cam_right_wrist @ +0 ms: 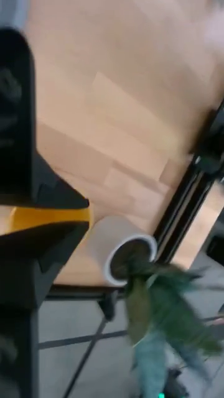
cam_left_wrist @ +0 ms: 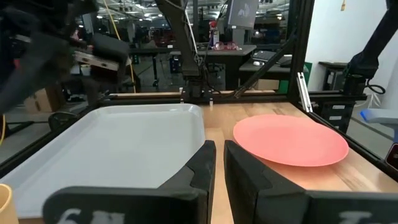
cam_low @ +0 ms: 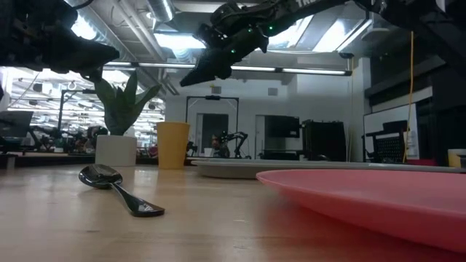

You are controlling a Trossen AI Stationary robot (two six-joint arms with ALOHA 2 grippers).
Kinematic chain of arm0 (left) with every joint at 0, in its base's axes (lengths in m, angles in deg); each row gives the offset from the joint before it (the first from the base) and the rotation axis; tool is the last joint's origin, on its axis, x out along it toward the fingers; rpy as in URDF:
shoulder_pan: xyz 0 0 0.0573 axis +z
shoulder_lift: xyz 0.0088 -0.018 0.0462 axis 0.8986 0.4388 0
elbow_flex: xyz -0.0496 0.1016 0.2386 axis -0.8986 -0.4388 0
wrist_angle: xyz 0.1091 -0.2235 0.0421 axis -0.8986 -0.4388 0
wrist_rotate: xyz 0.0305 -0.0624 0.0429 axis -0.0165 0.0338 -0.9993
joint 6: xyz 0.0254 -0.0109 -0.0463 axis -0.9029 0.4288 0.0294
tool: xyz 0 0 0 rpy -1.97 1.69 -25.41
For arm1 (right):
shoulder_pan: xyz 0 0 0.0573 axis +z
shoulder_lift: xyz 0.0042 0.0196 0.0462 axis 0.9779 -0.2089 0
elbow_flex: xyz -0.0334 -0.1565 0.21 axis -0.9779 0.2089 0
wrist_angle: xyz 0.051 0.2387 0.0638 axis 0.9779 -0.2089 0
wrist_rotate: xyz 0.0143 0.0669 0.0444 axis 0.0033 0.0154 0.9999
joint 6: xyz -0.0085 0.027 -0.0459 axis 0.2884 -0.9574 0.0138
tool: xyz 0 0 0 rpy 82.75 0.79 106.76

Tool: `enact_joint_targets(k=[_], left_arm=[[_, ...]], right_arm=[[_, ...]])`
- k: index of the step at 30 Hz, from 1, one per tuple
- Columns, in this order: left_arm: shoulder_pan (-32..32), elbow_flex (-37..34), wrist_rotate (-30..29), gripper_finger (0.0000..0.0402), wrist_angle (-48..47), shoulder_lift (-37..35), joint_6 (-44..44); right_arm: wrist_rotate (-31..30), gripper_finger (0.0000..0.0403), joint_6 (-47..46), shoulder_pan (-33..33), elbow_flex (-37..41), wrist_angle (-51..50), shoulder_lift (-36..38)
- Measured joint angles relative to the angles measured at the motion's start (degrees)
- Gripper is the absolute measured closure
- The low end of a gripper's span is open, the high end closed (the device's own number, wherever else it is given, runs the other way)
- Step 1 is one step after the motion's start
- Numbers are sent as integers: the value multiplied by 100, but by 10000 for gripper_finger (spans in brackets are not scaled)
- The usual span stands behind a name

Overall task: Pick and place plate/cup/fork/spoon on tray
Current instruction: Put the yellow cup on the gray serving tray

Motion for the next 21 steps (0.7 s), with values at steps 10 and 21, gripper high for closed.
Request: enact_joint_targets(k=[10, 21], left_arm=[[0, -1, -387, 374, 0, 0, -2], [0, 0, -581, 374, 4, 1, -2]], right_arm=[[540, 272, 87, 42, 0, 397, 4], [-309, 272, 348, 529, 1, 1643, 9]])
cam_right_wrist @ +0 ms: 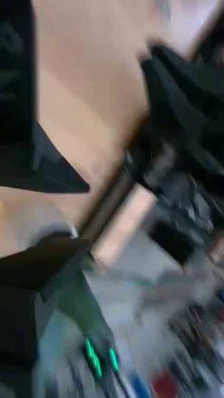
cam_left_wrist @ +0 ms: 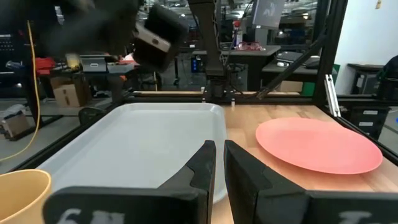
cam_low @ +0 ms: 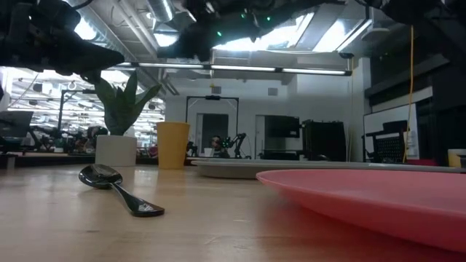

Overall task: Pick and place plate/cup/fork/spoon on tray
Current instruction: Put the yellow cup on the gray serving tray

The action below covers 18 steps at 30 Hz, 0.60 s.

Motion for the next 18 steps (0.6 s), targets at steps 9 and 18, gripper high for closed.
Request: enact_joint_targets(k=[9, 18], left_arm=[[0, 0, -1, 374, 19, 0, 3], [0, 0, -2, 374, 20, 1, 2]], right_arm=[[-735, 272, 315, -38, 1, -122, 2], [702, 272, 564, -474, 4, -1845, 2]])
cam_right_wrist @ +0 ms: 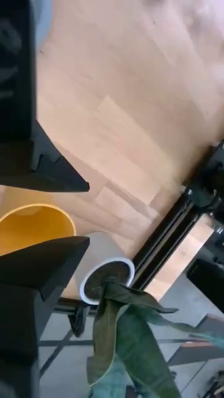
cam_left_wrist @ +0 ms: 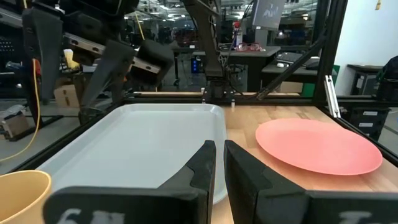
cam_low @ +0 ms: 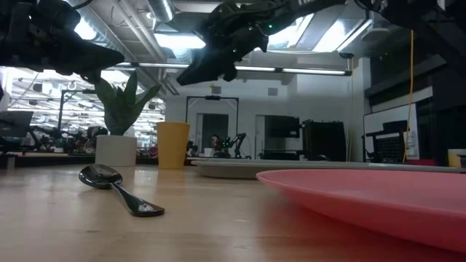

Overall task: Pick and place plate/cup/fork/spoon on tray
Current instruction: Put the yellow cup on the gray serving tray

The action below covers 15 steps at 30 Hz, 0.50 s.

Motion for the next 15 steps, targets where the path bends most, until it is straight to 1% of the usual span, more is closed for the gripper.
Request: enact_joint_targets(k=[2, 6, 11, 13, 15], left_arm=[[0, 0, 0, 374, 0, 0, 0], [0, -2, -4, 374, 6, -2, -2], [-2, 0, -4, 374, 24, -2, -2], [-2, 0, -4, 374, 24, -2, 0], [-1, 0, -2, 374, 23, -1, -2]], right_arm=[[8, 272, 63, -21, 0, -64, -2], [269, 272, 168, -33, -2, -215, -248], [234, 272, 280, -35, 7, 305, -633], [56, 272, 337, -33, 6, 462, -747], [-246, 272, 373, -33, 7, 638, -859]])
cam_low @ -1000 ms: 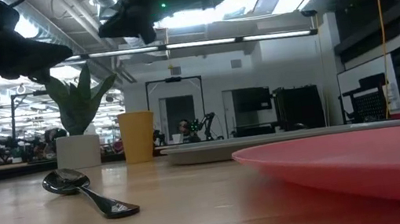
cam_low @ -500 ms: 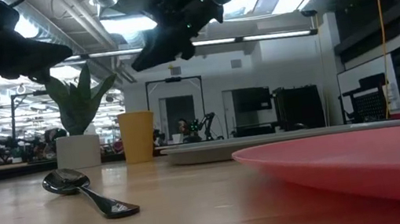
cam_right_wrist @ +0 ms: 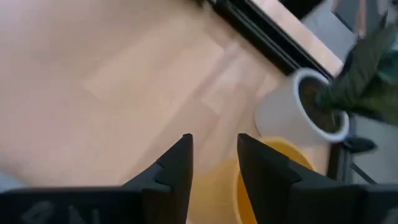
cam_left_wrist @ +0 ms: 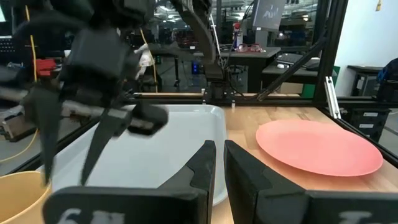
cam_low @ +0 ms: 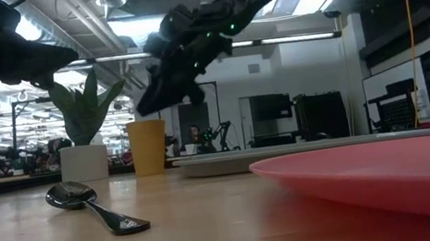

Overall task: Pick and place plate/cup/fork/spoon on tray
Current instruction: Put the yellow cup on the gray serving tray

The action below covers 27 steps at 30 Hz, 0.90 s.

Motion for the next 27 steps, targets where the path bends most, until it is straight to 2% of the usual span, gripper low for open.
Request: enact_joint_targets(k=[11, 18, 23, 27], left_arm=[[1, 0, 0, 374, -1, -1, 0], [1, 0, 2, 374, -1, -1, 0], [0, 0, 4, 374, -1, 0, 0], [1, 0, 4, 374, -1, -1, 2]], right_arm=[[-252, 272, 108, -108, -4, 71, -101], [-345, 272, 83, -276, -9, -371, -180], [-561, 272, 85, -313, -9, -306, -214], [-563, 296, 84, -308, -9, -296, -214]])
